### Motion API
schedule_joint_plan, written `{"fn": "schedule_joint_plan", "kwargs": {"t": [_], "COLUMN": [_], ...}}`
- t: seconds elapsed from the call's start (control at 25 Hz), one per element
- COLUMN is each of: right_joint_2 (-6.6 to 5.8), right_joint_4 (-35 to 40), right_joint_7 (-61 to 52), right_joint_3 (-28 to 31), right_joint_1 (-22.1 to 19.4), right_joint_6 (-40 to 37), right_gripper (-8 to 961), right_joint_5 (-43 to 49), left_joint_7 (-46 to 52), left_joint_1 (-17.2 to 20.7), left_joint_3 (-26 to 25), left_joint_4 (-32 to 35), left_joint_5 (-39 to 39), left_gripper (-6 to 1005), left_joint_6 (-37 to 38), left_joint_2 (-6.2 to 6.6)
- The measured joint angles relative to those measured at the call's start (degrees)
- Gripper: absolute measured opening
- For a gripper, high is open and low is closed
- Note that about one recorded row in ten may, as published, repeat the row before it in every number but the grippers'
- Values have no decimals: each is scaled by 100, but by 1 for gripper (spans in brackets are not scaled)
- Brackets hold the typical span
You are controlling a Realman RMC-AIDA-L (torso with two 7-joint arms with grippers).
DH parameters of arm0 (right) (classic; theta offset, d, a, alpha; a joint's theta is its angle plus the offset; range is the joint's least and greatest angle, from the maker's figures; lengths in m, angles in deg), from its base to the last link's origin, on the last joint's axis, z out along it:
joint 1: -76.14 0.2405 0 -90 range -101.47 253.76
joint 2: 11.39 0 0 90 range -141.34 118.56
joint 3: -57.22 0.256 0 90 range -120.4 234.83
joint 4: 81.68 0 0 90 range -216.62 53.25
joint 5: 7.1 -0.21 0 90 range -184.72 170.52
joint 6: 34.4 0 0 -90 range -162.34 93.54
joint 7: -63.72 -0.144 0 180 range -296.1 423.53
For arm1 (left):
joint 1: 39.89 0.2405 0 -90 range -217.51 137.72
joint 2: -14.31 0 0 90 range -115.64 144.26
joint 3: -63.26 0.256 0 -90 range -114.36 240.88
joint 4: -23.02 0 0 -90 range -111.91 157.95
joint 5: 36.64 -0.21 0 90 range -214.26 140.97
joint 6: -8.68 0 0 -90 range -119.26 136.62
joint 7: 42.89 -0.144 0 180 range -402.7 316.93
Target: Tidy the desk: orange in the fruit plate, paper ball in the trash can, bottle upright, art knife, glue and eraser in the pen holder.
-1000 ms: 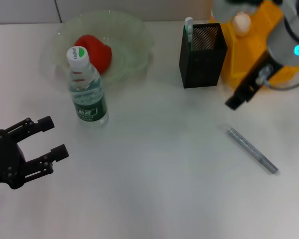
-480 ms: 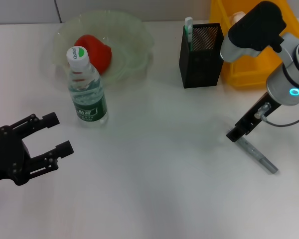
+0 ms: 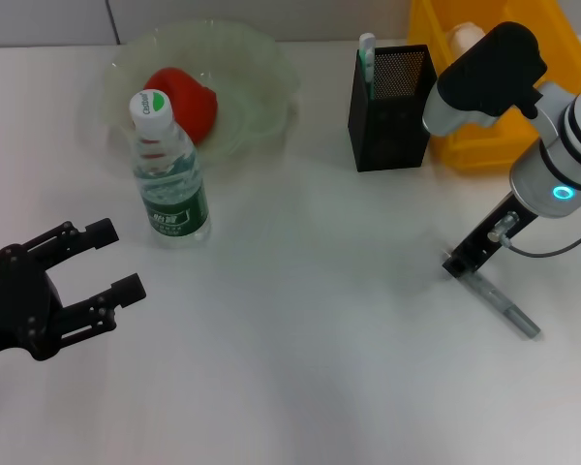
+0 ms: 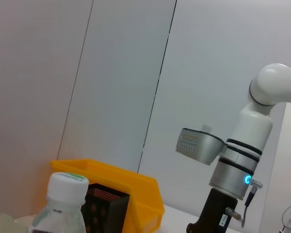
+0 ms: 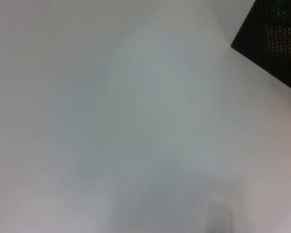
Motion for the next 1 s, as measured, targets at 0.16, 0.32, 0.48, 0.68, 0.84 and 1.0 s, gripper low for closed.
{"fn": "schedule_joint_plan", "kwargs": {"t": [0.16,0.32,0.48,0.68,0.84,1.0], "right_joint_2": [-1,-2,-5,-29,-44,-49], "right_joint_4": [-32,-34,-37,30,483,1261], "right_joint_7": [4,6,12,114,176,354], "right_joint_3": [-62,-120,-149,-113,-18,415], "right_joint_1": [6,-3,-20,-53,-180,-376], "right_joint_6": [71,125,183,151,-7,-190], "right_gripper": [443,328,299,193,143,140], "right_joint_5": [0,0,-15,-204,-357,-702], "left_joint_7": [6,7,7,3,1,7], "left_joint_1": [2,2,2,3,10,11], "left_joint_3": [-7,-13,-44,-48,-54,-54], "left_joint_4": [0,0,0,0,0,0], "left_joint_5": [2,3,1,0,1,-1], "left_gripper": [788,788,788,788,788,789], "left_joint_6": [21,28,32,35,36,43], "left_joint_2": [-1,-1,-1,-1,-1,0]}}
